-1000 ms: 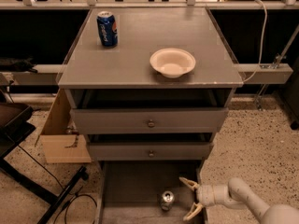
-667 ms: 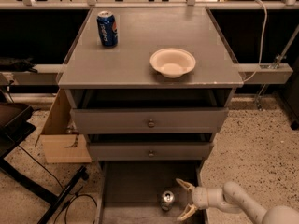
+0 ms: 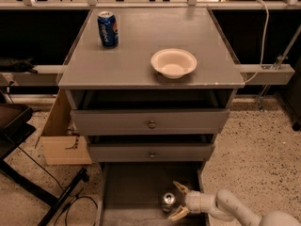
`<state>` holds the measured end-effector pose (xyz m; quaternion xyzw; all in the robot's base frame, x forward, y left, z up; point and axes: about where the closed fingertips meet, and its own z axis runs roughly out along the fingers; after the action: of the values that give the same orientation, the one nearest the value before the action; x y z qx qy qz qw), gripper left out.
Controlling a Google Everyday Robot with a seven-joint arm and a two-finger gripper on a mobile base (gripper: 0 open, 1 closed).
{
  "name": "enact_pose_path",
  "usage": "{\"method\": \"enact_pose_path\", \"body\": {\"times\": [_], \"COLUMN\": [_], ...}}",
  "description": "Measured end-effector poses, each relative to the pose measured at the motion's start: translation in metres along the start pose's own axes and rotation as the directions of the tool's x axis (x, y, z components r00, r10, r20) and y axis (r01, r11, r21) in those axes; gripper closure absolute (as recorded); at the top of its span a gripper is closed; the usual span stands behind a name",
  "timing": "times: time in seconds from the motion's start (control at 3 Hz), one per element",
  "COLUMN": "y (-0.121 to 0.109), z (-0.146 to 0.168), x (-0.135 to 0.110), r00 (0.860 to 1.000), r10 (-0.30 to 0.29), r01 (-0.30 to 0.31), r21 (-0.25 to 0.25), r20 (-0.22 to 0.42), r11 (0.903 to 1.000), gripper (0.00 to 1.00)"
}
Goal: Pick 7up can from bottom drawer and place on counter
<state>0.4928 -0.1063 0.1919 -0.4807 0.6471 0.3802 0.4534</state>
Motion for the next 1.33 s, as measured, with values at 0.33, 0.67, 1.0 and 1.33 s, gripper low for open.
{"method": "enact_pose_path", "body": {"times": [0.33, 0.67, 1.0, 1.33], "y": [0.000, 0.000, 0.000, 0.000], "z": [0.015, 0.024, 0.024, 0.009], "x": [0.010, 0.013, 0.013, -0.006], "r00": [0.999, 0.997, 0.997, 0.998], "r10": [0.038, 0.052, 0.053, 0.057], "r01": [-0.039, -0.055, -0.055, -0.057], "r21": [0.033, 0.048, 0.048, 0.001], "r20": [0.027, 0.052, 0.052, 0.023], "r11": [0.9987, 0.9973, 0.9973, 0.9984], "gripper": [0.18, 0.49, 0.72, 0.95]}}
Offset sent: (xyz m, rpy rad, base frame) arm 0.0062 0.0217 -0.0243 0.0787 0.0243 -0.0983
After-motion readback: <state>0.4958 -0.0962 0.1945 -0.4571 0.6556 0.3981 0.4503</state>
